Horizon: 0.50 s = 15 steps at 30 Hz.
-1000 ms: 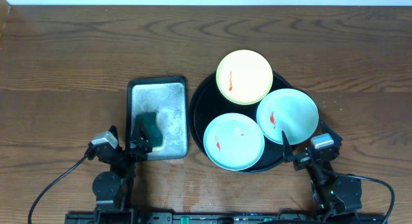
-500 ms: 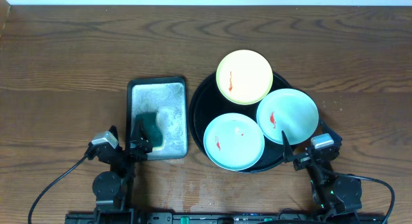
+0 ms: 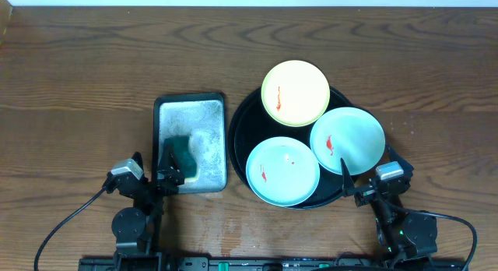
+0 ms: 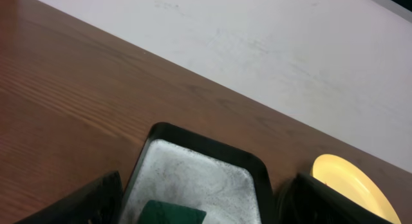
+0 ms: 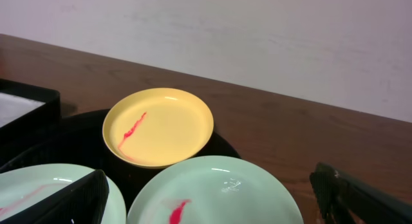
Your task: Clean dirty plates on tray and stack at the side
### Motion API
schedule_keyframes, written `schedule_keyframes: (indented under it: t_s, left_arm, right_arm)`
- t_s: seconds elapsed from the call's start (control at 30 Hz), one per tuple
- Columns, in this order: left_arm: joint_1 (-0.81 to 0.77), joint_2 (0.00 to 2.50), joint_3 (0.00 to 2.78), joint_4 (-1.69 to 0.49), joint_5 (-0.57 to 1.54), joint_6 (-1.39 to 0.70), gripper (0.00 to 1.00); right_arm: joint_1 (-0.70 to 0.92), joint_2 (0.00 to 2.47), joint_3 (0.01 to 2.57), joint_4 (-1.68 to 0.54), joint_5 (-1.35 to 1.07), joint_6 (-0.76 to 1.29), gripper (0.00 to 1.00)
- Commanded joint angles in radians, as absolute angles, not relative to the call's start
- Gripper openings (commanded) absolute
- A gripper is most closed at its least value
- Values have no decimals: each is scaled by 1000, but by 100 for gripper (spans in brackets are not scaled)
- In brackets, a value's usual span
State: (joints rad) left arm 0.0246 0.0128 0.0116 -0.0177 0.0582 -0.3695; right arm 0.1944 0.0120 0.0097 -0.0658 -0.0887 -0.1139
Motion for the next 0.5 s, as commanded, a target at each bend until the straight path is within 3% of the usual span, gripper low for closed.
schedule_keyframes:
  t_s: [0.0,0.1,0.27,0.47]
  left_arm:
    - [27,4,4,-48,160,-384,84]
    - [27,4,4,-44,256,-419,84]
    - [27,4,16,-44,348,-499,84]
    - [27,41,168,-70,348,-480,84]
  right_arm:
    - [178,7,5,-64,-109,-120,99]
    - [178,7,5,-64,-113,-66,99]
    - [177,7,8,-50,-179,191,99]
    - [178,12,130,-78,-271,231,99]
